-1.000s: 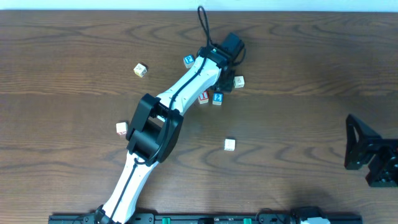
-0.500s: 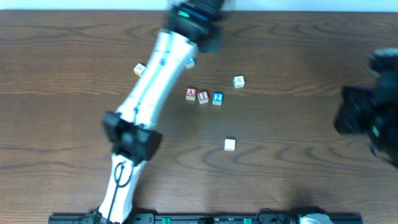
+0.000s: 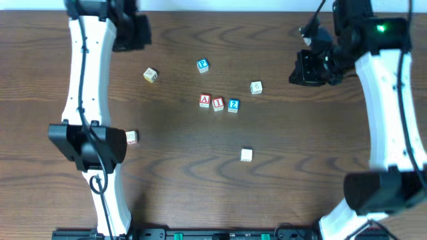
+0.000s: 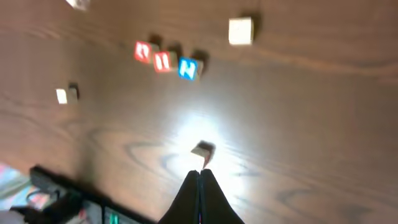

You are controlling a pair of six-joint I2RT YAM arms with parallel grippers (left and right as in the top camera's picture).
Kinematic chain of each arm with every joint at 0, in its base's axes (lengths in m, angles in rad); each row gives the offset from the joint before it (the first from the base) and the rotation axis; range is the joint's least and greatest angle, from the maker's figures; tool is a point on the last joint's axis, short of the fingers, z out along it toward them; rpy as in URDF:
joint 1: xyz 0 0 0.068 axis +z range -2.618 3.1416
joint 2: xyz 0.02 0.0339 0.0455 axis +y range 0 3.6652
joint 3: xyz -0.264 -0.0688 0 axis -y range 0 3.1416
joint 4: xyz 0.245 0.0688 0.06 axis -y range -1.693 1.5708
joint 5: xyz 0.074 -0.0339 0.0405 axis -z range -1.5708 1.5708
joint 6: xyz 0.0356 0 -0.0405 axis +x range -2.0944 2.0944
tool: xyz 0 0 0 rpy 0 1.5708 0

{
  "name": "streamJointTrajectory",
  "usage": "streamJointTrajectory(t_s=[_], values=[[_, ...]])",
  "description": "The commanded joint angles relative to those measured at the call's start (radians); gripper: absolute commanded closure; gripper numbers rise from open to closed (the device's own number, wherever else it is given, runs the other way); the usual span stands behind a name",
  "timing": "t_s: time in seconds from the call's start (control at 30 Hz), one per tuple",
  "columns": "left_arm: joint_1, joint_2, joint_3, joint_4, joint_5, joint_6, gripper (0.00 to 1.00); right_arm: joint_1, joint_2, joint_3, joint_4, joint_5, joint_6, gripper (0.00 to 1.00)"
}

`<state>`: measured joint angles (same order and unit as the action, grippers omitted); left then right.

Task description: Spell out Ai2

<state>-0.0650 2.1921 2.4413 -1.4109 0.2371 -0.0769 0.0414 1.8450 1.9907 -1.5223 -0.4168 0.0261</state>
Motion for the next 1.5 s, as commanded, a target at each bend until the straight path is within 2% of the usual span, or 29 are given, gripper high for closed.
streamJointTrajectory(t_s=[0.0, 0.1, 0.2, 0.27, 0.4, 0.5, 0.6, 0.7, 0.9, 1.07, 1.3, 1.47], values=[[0.029, -0.003, -0.032, -0.011, 0.105, 0.053, 0.94, -0.104, -0.024, 0.007, -0.009, -0.070, -0.096, 0.98], [0.086, -0.055, -0.041, -0.022, 0.113, 0.055, 0.94, -0.229, -0.047, 0.007, -0.023, -0.130, -0.132, 0.98], [0.127, -0.179, -0.150, 0.017, 0.122, 0.056, 0.94, -0.338, -0.055, 0.006, -0.035, -0.263, -0.171, 0.98], [0.126, -0.317, -0.333, 0.094, 0.111, 0.056, 0.94, -0.389, -0.055, -0.023, -0.029, -0.304, -0.179, 0.98], [0.115, -0.592, -0.764, 0.311, 0.042, 0.050, 0.94, -0.394, -0.055, -0.158, 0.047, -0.349, -0.198, 0.98], [0.117, -0.660, -0.971, 0.458, 0.078, 0.009, 0.94, -0.390, -0.045, -0.279, 0.148, -0.430, -0.200, 0.98], [0.105, -0.593, -1.047, 0.518, 0.181, -0.006, 0.94, -0.357, -0.021, -0.396, 0.238, -0.513, -0.199, 0.98], [0.092, -0.477, -1.051, 0.584, 0.279, -0.034, 0.94, -0.279, -0.008, -0.495, 0.355, -0.518, -0.141, 0.98], [0.029, -0.242, -1.049, 0.729, 0.425, -0.097, 0.94, -0.079, 0.010, -0.607, 0.671, -0.453, 0.117, 0.98], [-0.021, -0.163, -1.041, 0.834, 0.435, -0.148, 0.94, 0.010, 0.090, -0.631, 0.836, -0.456, 0.255, 0.98], [-0.027, -0.112, -1.041, 0.856, 0.458, -0.164, 0.94, 0.039, 0.218, -0.632, 0.851, -0.516, 0.270, 0.98], [-0.048, -0.086, -1.040, 0.896, 0.470, -0.223, 0.94, 0.058, 0.237, -0.632, 0.838, -0.494, 0.265, 0.99]])
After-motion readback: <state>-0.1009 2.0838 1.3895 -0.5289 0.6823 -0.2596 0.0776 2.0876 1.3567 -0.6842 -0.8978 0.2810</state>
